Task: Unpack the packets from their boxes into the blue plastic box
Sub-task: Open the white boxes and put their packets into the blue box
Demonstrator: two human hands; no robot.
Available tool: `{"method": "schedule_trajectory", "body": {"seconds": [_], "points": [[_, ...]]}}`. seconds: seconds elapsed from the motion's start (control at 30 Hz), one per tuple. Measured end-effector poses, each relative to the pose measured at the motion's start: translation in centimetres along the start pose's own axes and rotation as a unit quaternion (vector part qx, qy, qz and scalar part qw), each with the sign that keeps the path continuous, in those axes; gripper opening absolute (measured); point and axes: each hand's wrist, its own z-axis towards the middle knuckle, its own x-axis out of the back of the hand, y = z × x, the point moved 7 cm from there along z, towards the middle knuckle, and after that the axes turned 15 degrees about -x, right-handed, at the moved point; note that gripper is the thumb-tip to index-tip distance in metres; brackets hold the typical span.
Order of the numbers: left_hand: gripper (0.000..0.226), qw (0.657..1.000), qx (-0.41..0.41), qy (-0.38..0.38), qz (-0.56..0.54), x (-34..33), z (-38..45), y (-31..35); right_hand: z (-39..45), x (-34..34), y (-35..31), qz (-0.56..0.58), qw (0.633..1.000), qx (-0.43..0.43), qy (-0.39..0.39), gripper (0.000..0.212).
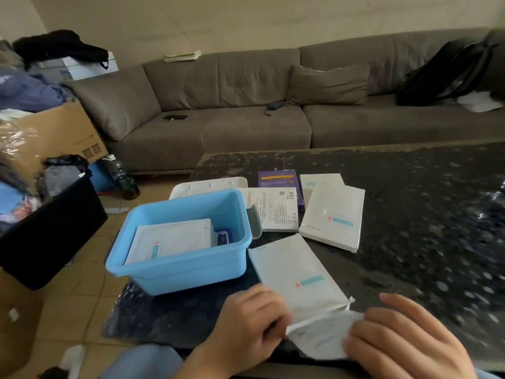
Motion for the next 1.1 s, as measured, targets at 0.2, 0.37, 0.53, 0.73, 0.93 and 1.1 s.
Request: {"method": "schedule_trajectory", "body": {"seconds": [0.2, 0.37, 0.53, 0.73, 0.93, 1.1], "points": [[0.044, 0.961, 0.120, 0.102, -0.227, 2.4, 0.5, -0.4, 6.5, -1.9, 3.1, 0.172, 0.940, -0.211, -0.206, 0.020], [0.037, 0.829, 0.297, 0.138, -0.454, 5.5, 3.9, -1.8, 13.7, -3.8, 2.1, 0.233, 0.892, -0.252, -0.294, 0.027], [0.015, 0.735, 0.450, 0.313, -0.399, 8.2, 3.0, -4.3, 16.3, -5.5, 3.7, 0.291, 0.867, -0.381, -0.132, 0.035], [0.014, 0.627, 0.528, 0.430, -0.378, 9.9, 0.9, -6.2, 10.4, -12.7, 0.6, 0.527, 0.600, -0.526, -0.293, 0.037], [0.014, 0.638, 0.544, 0.431, -0.334, 13.6, -1.3, -9.3, 12.5, -14.1, -0.1, 0.521, 0.624, -0.474, -0.339, 0.030], [0.010, 0.707, 0.508, 0.371, -0.324, 18.8, -2.6, -13.0, 15.7, -16.2, 0.3, 0.511, 0.636, -0.495, -0.298, 0.033]]}}
